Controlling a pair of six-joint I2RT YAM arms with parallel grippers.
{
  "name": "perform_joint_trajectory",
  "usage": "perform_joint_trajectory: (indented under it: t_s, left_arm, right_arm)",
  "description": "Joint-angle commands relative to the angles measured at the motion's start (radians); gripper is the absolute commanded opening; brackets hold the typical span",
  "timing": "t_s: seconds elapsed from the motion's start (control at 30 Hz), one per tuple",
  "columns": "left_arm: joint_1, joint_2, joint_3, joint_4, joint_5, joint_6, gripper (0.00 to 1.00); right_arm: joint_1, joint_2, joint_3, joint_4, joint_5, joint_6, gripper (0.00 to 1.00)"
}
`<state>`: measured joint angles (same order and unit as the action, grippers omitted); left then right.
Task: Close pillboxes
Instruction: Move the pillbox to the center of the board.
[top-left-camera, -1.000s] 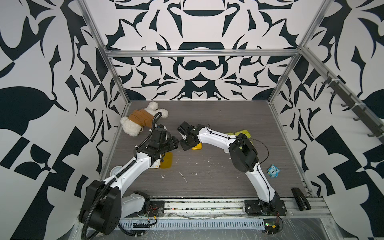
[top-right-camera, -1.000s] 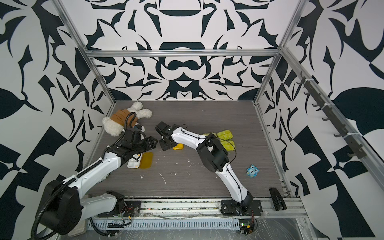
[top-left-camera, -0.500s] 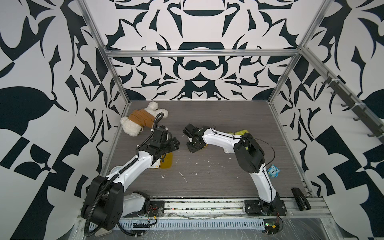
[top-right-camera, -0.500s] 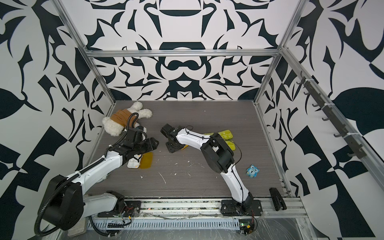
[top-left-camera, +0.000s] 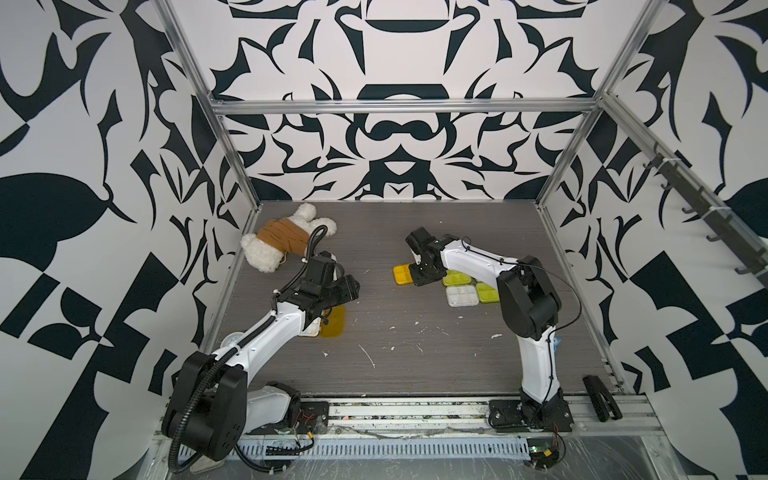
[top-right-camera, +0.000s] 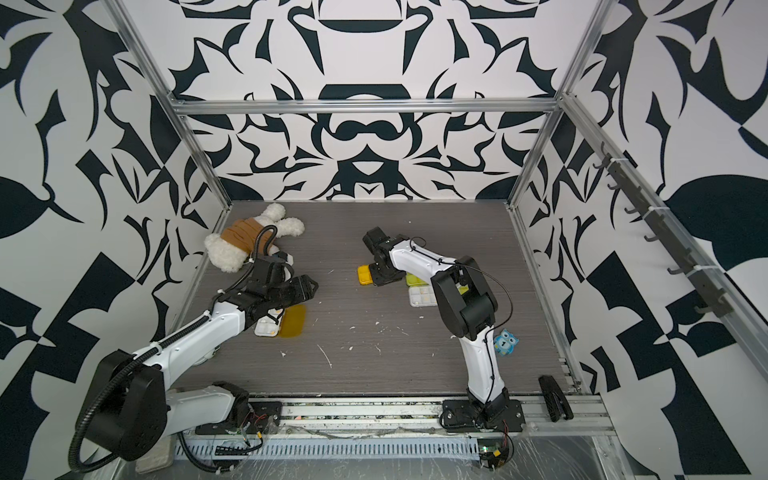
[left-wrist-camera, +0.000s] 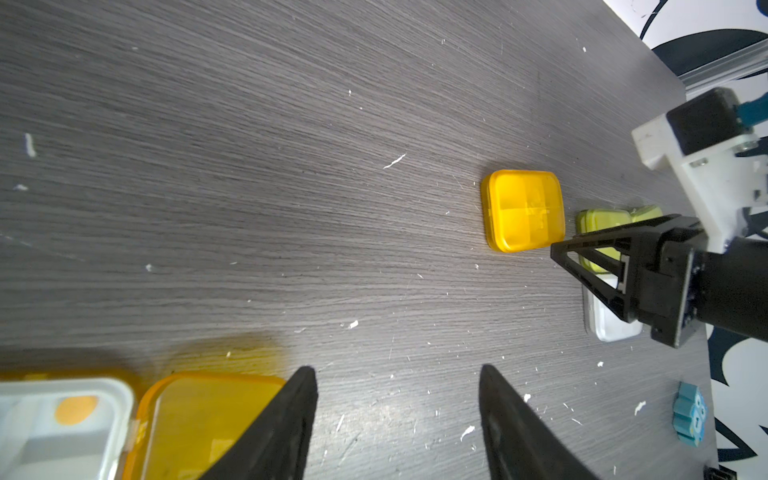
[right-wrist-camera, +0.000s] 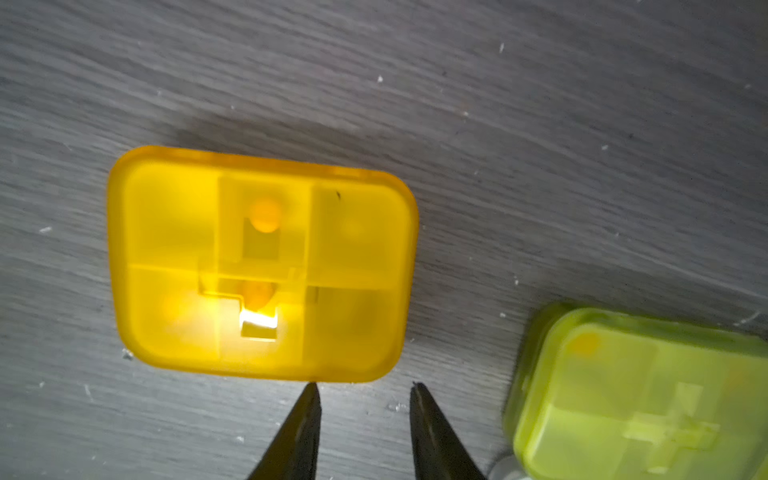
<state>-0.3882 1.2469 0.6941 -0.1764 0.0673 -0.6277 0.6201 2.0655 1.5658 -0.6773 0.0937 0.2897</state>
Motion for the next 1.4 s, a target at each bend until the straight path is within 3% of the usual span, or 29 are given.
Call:
perform_joint_trajectory:
  t_s: [0.0, 0.2, 0.57, 0.8, 1.13, 1.37]
  left_arm:
    - [0.003, -0.005, 0.013, -0.011, -0.004, 0.011, 0.65]
    - [0.003, 0.0, 0.021, -0.021, -0.003, 0.012, 0.65]
    - [0.003, -0.01, 0.028, -0.049, 0.002, 0.019, 0.65]
    - [0.003, -0.023, 0.023, -0.05, -0.006, 0.021, 0.65]
    - [0.003, -0.015, 0.028, -0.043, -0.002, 0.021, 0.65]
    - [0.003, -0.015, 0.036, -0.057, -0.006, 0.024, 0.65]
  right_arm:
    - [0.063, -0.044, 0.063, -0.001, 0.021, -0.013, 0.45]
    - [0.078, 0.064, 0.223, 0.0, 0.082, 0.005, 0.54]
    - [0.078, 0.307, 0.543, -0.07, 0.089, -0.021, 0.57]
    - [0.078, 0.294, 0.486, -0.058, 0.124, -0.028, 0.55]
    - [0.078, 0.17, 0.224, 0.039, 0.111, -0.022, 0.53]
    - [0.083, 0.15, 0.219, 0.038, 0.117, -0.051, 0.54]
